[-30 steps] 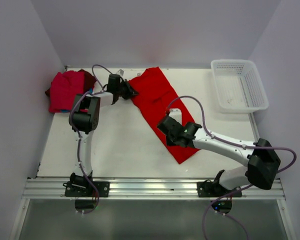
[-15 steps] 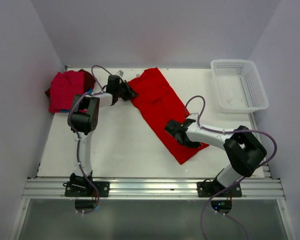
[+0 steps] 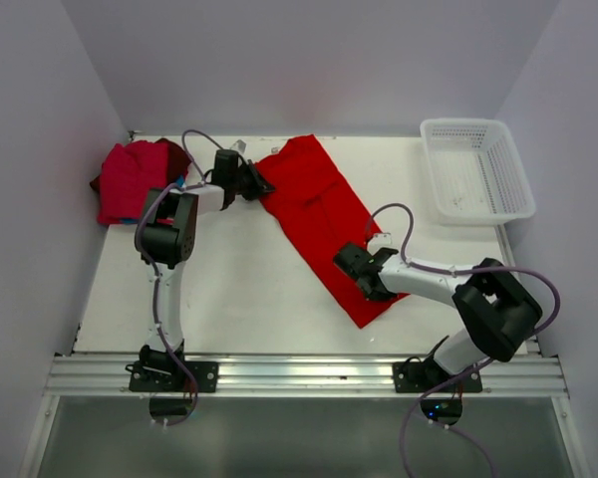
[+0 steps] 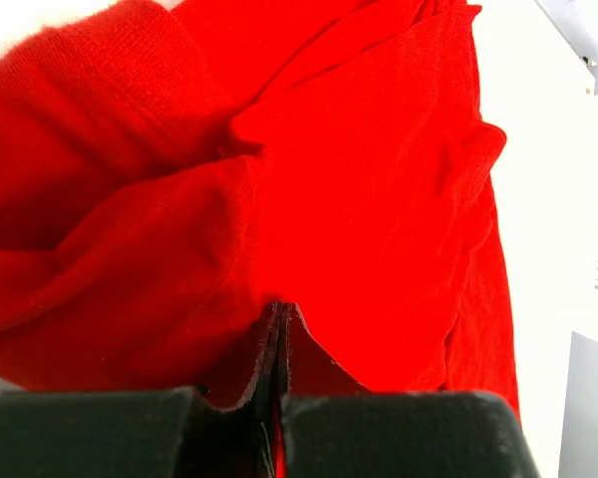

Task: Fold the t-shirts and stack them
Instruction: Fold the tshirt

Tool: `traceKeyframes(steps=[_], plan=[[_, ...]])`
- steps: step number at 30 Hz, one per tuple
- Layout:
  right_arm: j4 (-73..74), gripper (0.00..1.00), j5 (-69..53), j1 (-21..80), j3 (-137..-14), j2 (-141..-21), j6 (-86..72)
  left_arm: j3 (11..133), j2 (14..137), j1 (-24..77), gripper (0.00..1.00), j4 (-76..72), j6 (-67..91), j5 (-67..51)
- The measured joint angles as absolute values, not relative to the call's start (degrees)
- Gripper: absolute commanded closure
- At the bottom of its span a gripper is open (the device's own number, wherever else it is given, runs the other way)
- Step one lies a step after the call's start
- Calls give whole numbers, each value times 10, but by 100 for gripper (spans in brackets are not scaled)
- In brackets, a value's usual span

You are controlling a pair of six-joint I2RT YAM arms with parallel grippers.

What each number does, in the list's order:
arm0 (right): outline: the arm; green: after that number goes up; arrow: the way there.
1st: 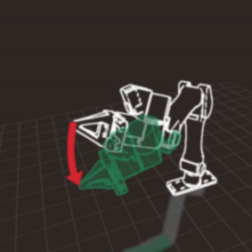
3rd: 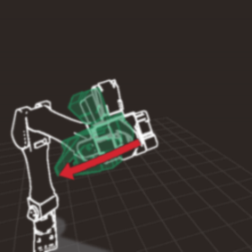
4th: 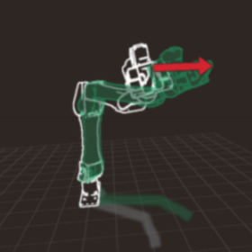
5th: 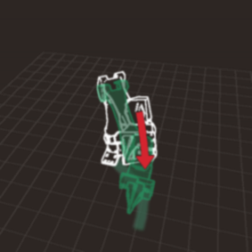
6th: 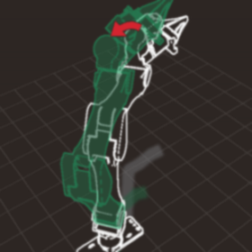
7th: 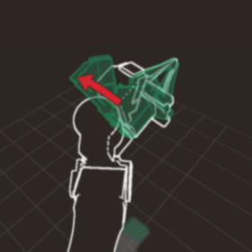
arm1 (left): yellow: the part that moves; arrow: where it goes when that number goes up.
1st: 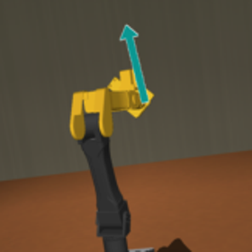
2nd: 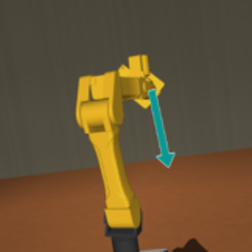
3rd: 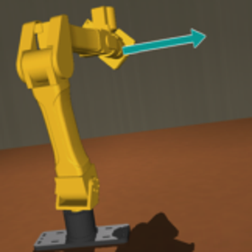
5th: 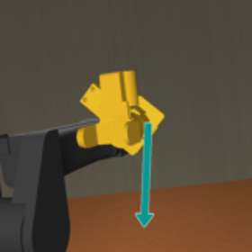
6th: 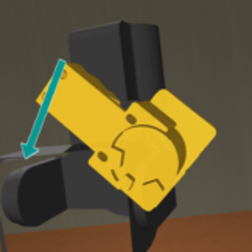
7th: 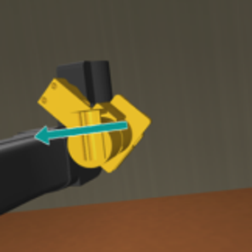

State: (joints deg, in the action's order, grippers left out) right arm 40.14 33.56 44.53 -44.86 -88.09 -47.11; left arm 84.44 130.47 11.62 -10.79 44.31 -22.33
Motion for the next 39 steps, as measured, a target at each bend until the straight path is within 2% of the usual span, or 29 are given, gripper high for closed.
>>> traceKeyframes(steps=[6,20,28,33,35,36,38,39], plan=[[375,100,310,467,-438,-868,-444,860,1308,114,100,-91,443,-226],[233,100,108,658,-471,-895,-485,992,1389,105,100,-48,444,-258],[212,100,91,706,-494,-923,-517,1020,1405,104,100,-32,444,-278],[238,100,110,711,-505,-924,-517,994,1392,100,99,-60,436,-287],[263,100,125,714,-513,-924,-513,945,1356,99,92,-70,422,-278],[275,100,131,716,-517,-924,-510,924,1335,98,77,-69,412,-273],[298,100,145,716,-525,-923,-502,894,1282,96,58,-64,392,-259],[307,87,152,716,-529,-922,-497,887,1253,95,42,-62,383,-252]])
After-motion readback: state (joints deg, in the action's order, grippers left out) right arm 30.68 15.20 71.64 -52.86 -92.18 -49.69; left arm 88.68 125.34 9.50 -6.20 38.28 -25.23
